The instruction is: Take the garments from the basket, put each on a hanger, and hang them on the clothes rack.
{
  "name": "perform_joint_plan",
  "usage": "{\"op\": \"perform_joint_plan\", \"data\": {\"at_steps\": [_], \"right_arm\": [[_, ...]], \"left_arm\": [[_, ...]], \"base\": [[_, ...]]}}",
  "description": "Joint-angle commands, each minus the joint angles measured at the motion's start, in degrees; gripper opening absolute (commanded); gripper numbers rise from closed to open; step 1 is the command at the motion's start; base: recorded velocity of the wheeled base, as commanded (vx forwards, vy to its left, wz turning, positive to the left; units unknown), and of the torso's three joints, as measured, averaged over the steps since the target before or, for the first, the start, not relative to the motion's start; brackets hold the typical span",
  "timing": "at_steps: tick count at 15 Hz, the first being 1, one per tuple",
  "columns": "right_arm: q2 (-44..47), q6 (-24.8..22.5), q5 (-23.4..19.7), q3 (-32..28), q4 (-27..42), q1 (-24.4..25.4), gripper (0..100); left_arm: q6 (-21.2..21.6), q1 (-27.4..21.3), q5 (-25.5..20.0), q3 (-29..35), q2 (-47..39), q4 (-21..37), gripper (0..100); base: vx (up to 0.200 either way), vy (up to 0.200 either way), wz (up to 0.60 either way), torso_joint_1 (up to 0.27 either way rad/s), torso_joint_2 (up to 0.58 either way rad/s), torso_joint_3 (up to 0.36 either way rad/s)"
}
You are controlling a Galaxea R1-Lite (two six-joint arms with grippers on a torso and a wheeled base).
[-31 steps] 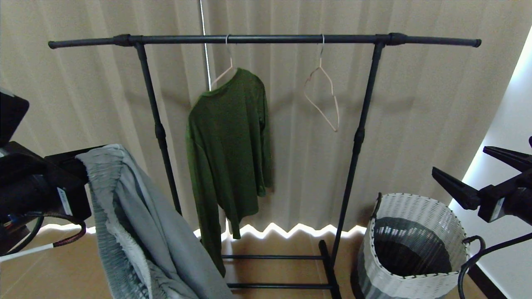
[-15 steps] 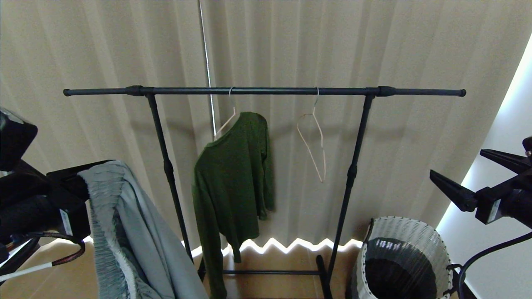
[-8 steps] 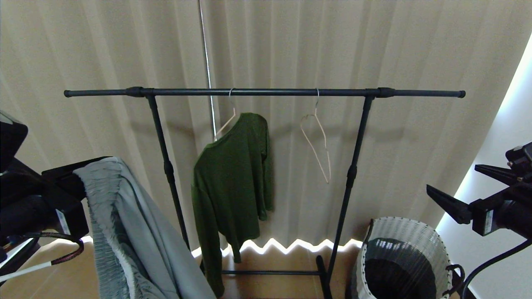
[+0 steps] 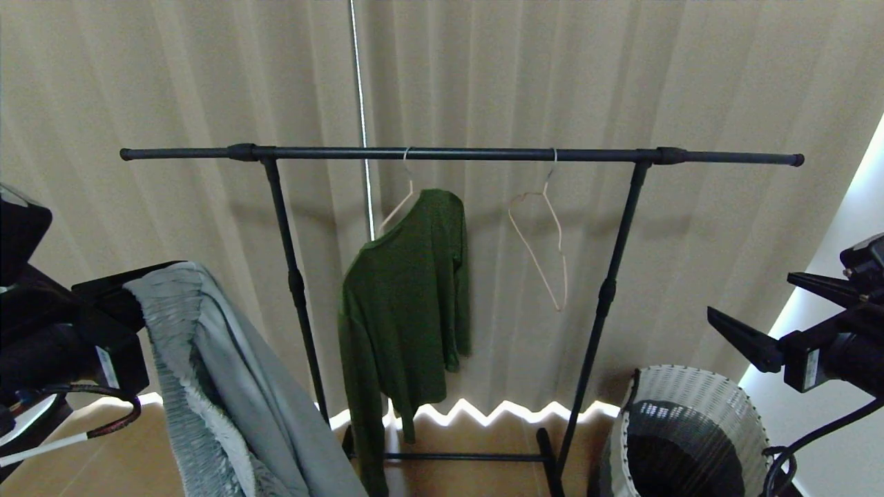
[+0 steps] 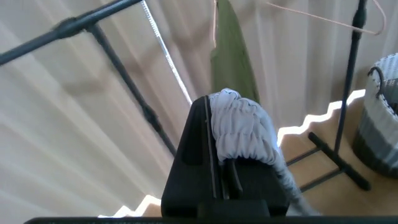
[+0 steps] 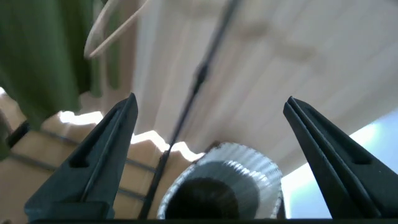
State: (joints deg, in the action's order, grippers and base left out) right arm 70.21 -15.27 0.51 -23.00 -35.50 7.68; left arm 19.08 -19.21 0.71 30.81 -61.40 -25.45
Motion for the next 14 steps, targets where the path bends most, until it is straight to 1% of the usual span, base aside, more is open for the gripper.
{"op": "perform_joint_plan", "data": {"at_steps": [1, 3, 13, 14], "right_arm": [[0.11, -0.02, 0.02, -0.02, -0.01, -0.03, 100], [0.02, -0.02, 0.02, -0.11, -0.01, -0.03, 100], [-0.07, -0.02, 0.1, -0.11, -0.01, -0.03, 100], [-0.07, -0.02, 0.1, -0.11, -0.01, -0.03, 100]], "left_arm": [[-0.01, 0.05, 0.0, -0.04, -0.12, -0.03, 0], [0.08, -0.04, 0.0, -0.04, -0.21, -0.03, 0], [-0.01, 0.05, 0.35, -0.48, -1.0, -0.03, 0], [-0.01, 0.14, 0.35, -0.48, -1.09, -0.03, 0]], "base": [[0.0, 0.2, 0.0, -0.002, -0.01, 0.002], [0.0, 0.2, 0.0, 0.005, 0.0, 0.002], [0.0, 0.0, 0.0, 0.0, 0.0, 0.0], [0.2, 0.0, 0.0, -0.002, 0.0, -0.002]]}}
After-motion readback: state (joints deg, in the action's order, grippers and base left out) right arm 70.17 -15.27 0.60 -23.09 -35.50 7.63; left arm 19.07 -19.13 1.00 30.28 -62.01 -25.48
